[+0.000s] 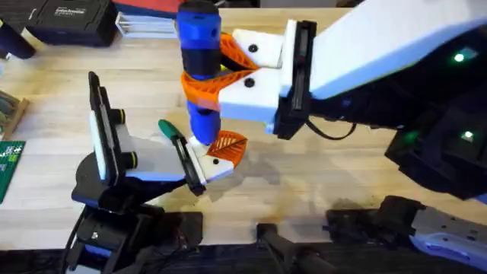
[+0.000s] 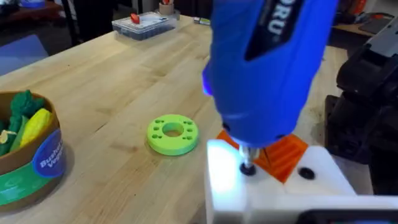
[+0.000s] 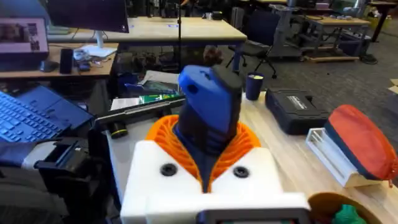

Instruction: Pick up the gripper from the table and insert it into the empty holder that is missing its gripper. Then pick up a screw, insert it into the mounting hole, and use the screwdriver to tighten it. Finally, clean up the table by picking up the vegetable and placing it into the bucket.

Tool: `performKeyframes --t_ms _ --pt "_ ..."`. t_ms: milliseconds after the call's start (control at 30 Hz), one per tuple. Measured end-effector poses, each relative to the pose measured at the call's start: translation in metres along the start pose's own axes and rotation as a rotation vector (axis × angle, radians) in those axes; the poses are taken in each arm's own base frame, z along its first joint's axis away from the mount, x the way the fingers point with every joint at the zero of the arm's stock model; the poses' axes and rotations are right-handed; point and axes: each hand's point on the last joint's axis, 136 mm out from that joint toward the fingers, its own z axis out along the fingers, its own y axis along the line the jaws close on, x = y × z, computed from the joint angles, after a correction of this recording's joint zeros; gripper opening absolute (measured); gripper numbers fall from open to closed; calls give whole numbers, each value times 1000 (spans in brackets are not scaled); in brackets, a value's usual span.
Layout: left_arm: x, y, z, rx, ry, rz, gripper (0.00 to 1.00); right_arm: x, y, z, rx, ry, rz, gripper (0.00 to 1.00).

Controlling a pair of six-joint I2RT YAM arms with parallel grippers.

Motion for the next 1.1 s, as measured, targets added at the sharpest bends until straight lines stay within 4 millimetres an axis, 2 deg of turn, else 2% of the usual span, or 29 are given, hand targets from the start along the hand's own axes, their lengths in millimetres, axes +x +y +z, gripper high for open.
performKeyframes --t_ms 333,533,733,900,1033,1100 --pt "0 0 0 2 0 0 6 0 1 0 -4 -1 -2 30" --pt "-1 0 0 -4 -4 13 6 -11 3 1 -13 -65 -33 30" --pt "-1 1 0 -5 -5 15 6 -45 -3 -10 20 -203 -113 30" --pt "-1 1 0 -5 -5 16 6 -61 -4 -16 32 -262 -144 30" --pt "-1 1 0 -5 -5 16 6 -54 -12 -17 53 -230 -140 30" --pt "-1 1 0 -5 -5 16 6 -39 -24 -18 86 -165 -133 30"
